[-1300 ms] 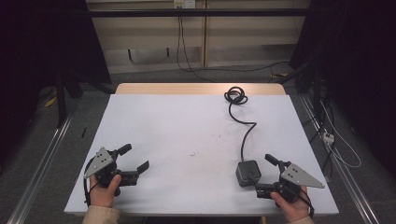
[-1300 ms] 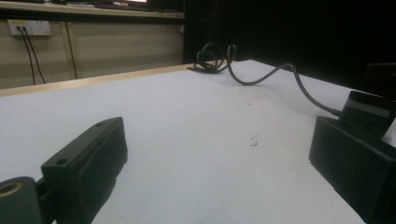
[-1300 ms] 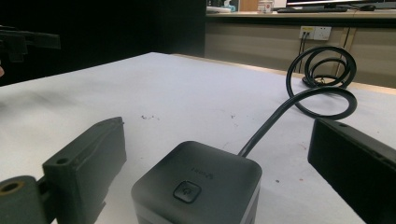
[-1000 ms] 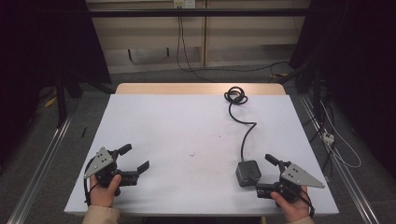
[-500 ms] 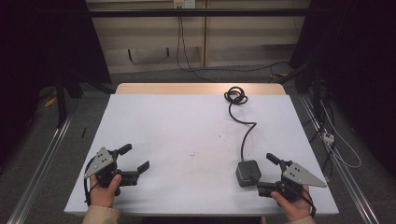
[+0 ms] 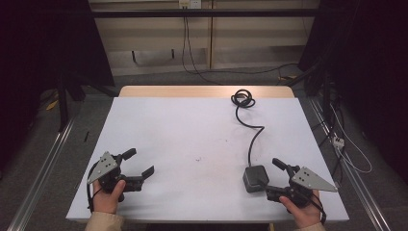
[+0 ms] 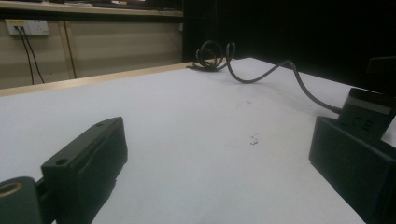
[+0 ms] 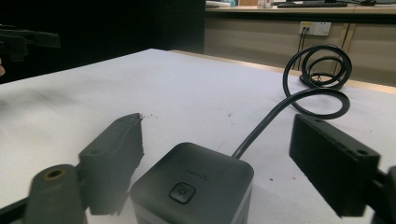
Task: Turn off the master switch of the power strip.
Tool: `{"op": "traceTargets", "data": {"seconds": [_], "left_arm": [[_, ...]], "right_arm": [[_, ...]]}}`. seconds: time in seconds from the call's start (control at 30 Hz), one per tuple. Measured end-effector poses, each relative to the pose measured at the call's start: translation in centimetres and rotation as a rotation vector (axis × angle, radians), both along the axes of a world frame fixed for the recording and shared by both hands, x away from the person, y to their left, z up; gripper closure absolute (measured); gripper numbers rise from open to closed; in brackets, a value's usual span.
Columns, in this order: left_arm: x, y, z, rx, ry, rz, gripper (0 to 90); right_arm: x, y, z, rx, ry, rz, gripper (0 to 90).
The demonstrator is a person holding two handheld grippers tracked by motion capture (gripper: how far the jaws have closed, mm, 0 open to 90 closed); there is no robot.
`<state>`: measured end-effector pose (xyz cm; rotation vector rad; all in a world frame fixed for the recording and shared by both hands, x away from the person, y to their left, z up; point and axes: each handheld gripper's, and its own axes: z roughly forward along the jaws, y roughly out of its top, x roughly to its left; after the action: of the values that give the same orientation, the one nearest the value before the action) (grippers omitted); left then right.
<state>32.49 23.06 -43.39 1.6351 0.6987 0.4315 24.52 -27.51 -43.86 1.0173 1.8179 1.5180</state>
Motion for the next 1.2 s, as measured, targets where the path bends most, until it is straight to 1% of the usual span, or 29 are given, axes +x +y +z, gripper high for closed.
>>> {"op": "traceTargets", "data": {"seconds": [0.03, 0.13, 0.17, 0.23, 0.33, 0.4, 0.7, 0.73, 0.77, 0.83, 1.07, 1.2], "left_arm": [[0.01, 0.0, -0.01, 0.001, 0.001, 0.0, 4.2], [0.05, 0.0, -0.02, 0.007, -0.002, -0.003, 4.2], [0.03, -0.04, -0.03, 0.002, 0.0, -0.001, 4.2], [0.02, -0.07, -0.02, 0.0, 0.0, -0.001, 4.2], [0.04, -0.06, -0.03, 0.002, 0.001, -0.001, 4.2], [0.07, -0.03, -0.03, 0.005, -0.001, -0.002, 4.2], [0.07, -0.11, -0.03, 0.003, 0.001, -0.001, 4.2], [0.08, -0.12, -0.03, 0.003, 0.001, -0.002, 4.2], [0.08, -0.12, -0.02, 0.004, 0.001, -0.001, 4.2], [0.09, -0.11, -0.02, 0.003, 0.001, -0.001, 4.2], [0.13, -0.09, -0.08, 0.005, 0.004, -0.003, 4.2], [0.14, -0.07, -0.12, 0.008, 0.006, -0.004, 4.2]], "right_arm": [[0.03, -0.07, 0.06, -0.002, 0.006, 0.009, 23.3], [0.08, -0.16, 0.13, -0.003, 0.01, 0.014, 24.6], [0.09, -0.24, 0.2, 0.001, 0.015, 0.019, 27.5], [0.08, -0.27, 0.23, 0.004, 0.017, 0.02, 28.6], [0.08, -0.32, 0.31, 0.006, 0.026, 0.034, 34.1], [0.09, -0.33, 0.34, 0.006, 0.028, 0.039, 35.2], [0.13, -0.43, 0.57, 0.018, 0.06, 0.074, 49.0], [0.13, -0.43, 0.57, 0.018, 0.06, 0.074, 49.0], [0.16, -0.53, 0.61, 0.019, 0.064, 0.078, 52.2], [0.18, -0.6, 0.63, 0.023, 0.072, 0.082, 55.0], [0.24, -0.67, 0.58, 0.031, 0.09, 0.089, 58.9], [0.41, -0.71, 0.48, 0.03, 0.097, 0.097, 63.1]]}}
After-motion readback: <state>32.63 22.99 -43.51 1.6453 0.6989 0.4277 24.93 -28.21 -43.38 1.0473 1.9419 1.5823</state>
